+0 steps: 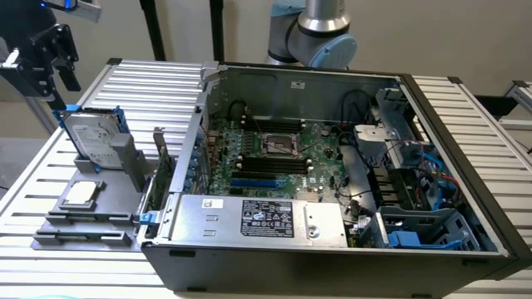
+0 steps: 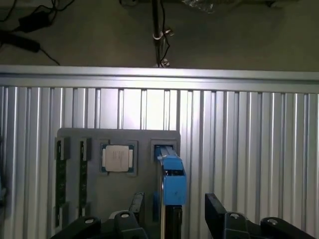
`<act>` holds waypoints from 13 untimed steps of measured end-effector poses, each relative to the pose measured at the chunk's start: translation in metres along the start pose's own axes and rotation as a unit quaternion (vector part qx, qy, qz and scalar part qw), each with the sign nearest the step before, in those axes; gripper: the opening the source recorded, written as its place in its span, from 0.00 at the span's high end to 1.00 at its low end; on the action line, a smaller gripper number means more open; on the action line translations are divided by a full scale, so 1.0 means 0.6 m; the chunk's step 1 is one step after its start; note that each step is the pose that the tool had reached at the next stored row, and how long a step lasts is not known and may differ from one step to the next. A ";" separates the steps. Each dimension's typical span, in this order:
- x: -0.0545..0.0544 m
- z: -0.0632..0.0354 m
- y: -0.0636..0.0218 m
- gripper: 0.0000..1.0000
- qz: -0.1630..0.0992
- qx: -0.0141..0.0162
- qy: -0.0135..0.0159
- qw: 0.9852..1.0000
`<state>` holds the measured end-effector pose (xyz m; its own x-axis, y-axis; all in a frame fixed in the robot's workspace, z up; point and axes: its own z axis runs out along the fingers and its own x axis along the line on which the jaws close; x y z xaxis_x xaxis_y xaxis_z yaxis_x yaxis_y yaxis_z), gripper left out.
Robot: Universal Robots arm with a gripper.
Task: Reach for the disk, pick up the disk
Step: 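Pick up the disk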
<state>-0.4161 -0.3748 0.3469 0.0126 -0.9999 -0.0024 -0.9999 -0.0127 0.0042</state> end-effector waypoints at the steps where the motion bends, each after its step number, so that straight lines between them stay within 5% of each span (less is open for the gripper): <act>1: 0.000 0.003 0.000 0.40 0.000 0.000 0.000 1.000; 13: 0.000 0.039 0.004 0.40 -0.001 0.004 0.000 1.000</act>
<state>-0.4184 -0.3748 0.3232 0.0139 -0.9999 -0.0023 -0.9999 -0.0139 -0.0039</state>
